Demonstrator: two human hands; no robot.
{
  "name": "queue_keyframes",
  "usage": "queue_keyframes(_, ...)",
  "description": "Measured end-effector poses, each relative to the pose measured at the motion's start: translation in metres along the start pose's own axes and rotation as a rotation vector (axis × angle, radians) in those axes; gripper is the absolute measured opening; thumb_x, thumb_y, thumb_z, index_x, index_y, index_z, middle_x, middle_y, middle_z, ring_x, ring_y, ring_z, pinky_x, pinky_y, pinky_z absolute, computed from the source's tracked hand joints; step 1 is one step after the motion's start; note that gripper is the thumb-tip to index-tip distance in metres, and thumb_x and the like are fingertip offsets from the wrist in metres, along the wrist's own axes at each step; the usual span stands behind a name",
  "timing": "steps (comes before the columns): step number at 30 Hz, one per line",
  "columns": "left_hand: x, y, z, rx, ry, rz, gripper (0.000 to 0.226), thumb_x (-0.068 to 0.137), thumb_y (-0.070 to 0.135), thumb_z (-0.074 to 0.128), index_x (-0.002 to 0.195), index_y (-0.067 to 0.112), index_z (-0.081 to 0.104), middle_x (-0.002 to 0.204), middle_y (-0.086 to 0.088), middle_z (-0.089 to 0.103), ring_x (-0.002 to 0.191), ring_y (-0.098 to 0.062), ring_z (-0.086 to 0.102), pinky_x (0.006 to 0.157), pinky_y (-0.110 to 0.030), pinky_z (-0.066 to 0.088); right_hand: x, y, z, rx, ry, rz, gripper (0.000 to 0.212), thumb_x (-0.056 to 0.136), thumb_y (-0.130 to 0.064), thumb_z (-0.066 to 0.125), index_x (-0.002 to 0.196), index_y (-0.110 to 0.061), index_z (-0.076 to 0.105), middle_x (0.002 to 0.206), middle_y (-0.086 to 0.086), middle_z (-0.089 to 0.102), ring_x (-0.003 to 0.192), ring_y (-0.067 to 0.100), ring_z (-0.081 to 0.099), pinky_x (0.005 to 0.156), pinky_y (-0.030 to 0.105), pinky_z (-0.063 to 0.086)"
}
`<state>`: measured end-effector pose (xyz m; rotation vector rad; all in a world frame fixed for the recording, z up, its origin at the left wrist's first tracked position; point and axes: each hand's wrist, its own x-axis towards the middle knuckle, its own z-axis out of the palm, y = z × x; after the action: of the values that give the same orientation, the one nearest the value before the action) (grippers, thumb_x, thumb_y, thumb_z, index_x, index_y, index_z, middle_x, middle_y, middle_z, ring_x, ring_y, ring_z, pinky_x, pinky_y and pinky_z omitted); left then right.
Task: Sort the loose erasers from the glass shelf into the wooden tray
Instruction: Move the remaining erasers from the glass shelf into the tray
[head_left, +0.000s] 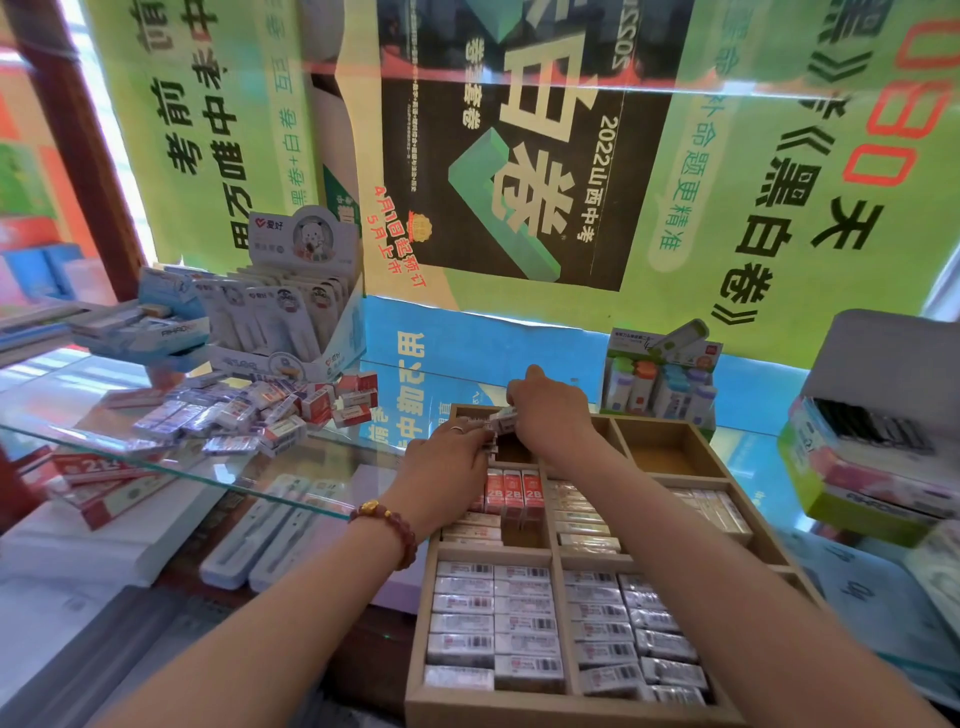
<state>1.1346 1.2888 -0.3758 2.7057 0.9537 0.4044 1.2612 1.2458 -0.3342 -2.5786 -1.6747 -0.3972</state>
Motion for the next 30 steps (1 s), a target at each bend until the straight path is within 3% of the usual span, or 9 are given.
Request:
queue_keyframes(4,0.000,0.000,0.000,0.014,-0.002,0.002,0.042,0.098,0.023,0.030,0.139,0.025,0.043,0.149,0.006,0.037,0.138,-0.013,0.028,0.108,-0.045,0.032,0.001,-0.001,0.007,0.028,0.050,0.050,0.029,0.091,-0.006,0.053,0.118,-0.013,0.058,0.122,0.009,0.045,0.113,0.026,0.046,0.073,0.031,0.038)
queue_keyframes(10,-0.001,0.000,0.000,-0.008,-0.001,-0.007,0.042,0.099,0.023,0.030,0.138,0.026,0.043,0.148,0.007,0.038,0.139,-0.012,0.026,0.109,-0.045,0.031,0.001,0.011,0.015,0.362,-0.006,0.099,0.031,0.088,-0.006,0.054,0.115,-0.021,0.058,0.118,0.003,0.059,0.109,0.022,0.054,0.075,0.029,0.040)
queue_keyframes(15,-0.002,0.001,0.000,-0.016,-0.008,-0.024,0.042,0.099,0.025,0.029,0.138,0.026,0.044,0.148,0.006,0.039,0.138,-0.013,0.029,0.109,-0.046,0.032,0.004,0.018,0.011,0.438,-0.082,0.088,0.032,0.087,-0.010,0.057,0.117,-0.022,0.058,0.116,0.003,0.061,0.106,0.020,0.055,0.078,0.031,0.045)
queue_keyframes(19,-0.002,0.001,-0.001,-0.025,-0.017,-0.027,0.041,0.099,0.025,0.029,0.138,0.026,0.044,0.147,0.006,0.039,0.137,-0.013,0.030,0.108,-0.046,0.032,0.007,0.023,0.007,0.344,-0.139,0.061,0.030,0.089,-0.021,0.058,0.119,-0.024,0.054,0.114,0.002,0.062,0.103,0.020,0.056,0.075,0.031,0.046)
queue_keyframes(22,-0.002,0.001,-0.002,-0.031,-0.018,-0.019,0.041,0.099,0.024,0.029,0.137,0.026,0.045,0.147,0.006,0.039,0.138,-0.013,0.029,0.108,-0.046,0.032,0.004,0.017,0.008,0.136,-0.063,-0.029,0.033,0.088,-0.028,0.062,0.119,-0.021,0.053,0.115,0.003,0.052,0.105,0.022,0.054,0.075,0.033,0.044)
queue_keyframes(26,-0.001,0.001,-0.001,-0.029,-0.022,-0.026,0.041,0.099,0.025,0.029,0.136,0.025,0.045,0.147,0.006,0.040,0.136,-0.014,0.031,0.108,-0.046,0.033,0.003,0.010,0.013,-0.002,0.064,-0.102,0.024,0.091,-0.015,0.057,0.115,-0.014,0.056,0.113,0.004,0.048,0.100,0.022,0.053,0.064,0.031,0.039)
queue_keyframes(30,-0.002,0.001,-0.001,-0.023,-0.005,-0.025,0.040,0.099,0.025,0.030,0.134,0.025,0.047,0.145,0.005,0.041,0.134,-0.014,0.035,0.105,-0.046,0.036,0.004,0.009,0.011,-0.030,0.062,-0.113,0.024,0.088,-0.011,0.058,0.112,-0.015,0.057,0.111,0.003,0.050,0.095,0.022,0.056,0.065,0.031,0.039)
